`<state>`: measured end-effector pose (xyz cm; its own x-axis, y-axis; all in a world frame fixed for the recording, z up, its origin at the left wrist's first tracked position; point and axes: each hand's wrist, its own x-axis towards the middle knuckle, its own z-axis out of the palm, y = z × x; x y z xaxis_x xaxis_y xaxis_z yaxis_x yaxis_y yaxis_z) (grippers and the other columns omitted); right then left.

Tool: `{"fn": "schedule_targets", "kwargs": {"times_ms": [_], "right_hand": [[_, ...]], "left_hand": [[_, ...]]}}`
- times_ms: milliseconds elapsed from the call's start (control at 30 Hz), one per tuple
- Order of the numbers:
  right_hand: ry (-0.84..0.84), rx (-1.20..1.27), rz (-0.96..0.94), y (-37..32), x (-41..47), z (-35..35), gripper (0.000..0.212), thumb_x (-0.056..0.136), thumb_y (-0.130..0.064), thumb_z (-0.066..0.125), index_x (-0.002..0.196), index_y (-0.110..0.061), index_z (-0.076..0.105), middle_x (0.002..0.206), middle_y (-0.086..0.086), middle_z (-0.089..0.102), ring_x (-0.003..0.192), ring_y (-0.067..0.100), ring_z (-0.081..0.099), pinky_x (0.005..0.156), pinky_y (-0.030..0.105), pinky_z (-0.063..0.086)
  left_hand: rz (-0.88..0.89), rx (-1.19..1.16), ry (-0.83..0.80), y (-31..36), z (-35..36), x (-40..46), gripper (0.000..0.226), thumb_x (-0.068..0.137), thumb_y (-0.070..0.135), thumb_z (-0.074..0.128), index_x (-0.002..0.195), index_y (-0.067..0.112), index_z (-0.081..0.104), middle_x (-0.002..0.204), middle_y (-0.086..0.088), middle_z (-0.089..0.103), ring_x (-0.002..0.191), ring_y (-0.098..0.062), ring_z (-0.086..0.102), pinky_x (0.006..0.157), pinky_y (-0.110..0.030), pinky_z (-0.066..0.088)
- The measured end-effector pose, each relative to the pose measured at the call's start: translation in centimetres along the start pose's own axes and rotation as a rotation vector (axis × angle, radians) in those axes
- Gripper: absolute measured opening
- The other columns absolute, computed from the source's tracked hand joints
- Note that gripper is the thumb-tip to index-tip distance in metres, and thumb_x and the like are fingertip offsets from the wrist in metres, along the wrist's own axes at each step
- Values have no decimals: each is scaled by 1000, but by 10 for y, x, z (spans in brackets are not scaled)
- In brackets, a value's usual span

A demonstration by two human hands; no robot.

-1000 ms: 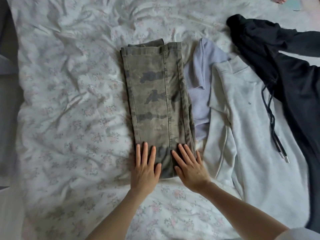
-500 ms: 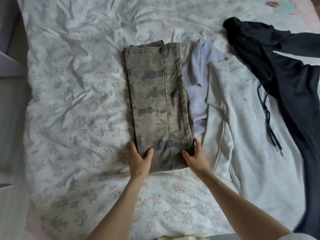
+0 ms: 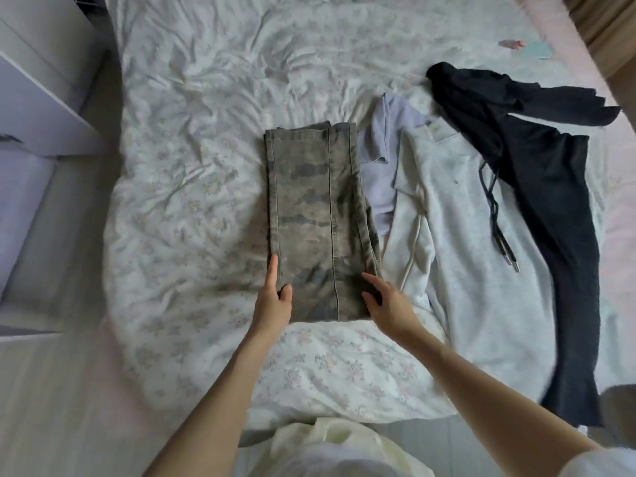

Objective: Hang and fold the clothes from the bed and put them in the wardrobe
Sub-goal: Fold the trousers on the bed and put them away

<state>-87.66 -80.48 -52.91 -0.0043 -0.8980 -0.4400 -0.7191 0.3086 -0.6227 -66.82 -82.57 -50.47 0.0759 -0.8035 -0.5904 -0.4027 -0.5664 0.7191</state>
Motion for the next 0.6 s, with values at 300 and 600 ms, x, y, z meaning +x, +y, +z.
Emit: {"fn": "schedule_targets", "kwargs": {"times_ms": [300, 600], "right_hand": [[-495, -352, -226, 47, -134, -28, 95, 77, -59, 64, 150, -28, 11, 132, -3, 37, 121, 14, 41, 98, 21, 32], [-147, -262, -216, 48, -91, -26, 79, 78, -42, 72, 143, -37, 28, 149, 0, 21, 135, 17, 26, 109, 37, 33]], "left_hand": [[-479, -318, -167, -55, -8, -115, 52, 93, 11, 57, 138, 32, 43, 150, -3, 34, 121, -26, 49, 75, -37, 52], [-508, -659, -166, 2, -33, -78, 11, 90, 7, 53, 97, 6, 61, 80, -13, 59, 55, -17, 61, 39, -19, 48]]}}
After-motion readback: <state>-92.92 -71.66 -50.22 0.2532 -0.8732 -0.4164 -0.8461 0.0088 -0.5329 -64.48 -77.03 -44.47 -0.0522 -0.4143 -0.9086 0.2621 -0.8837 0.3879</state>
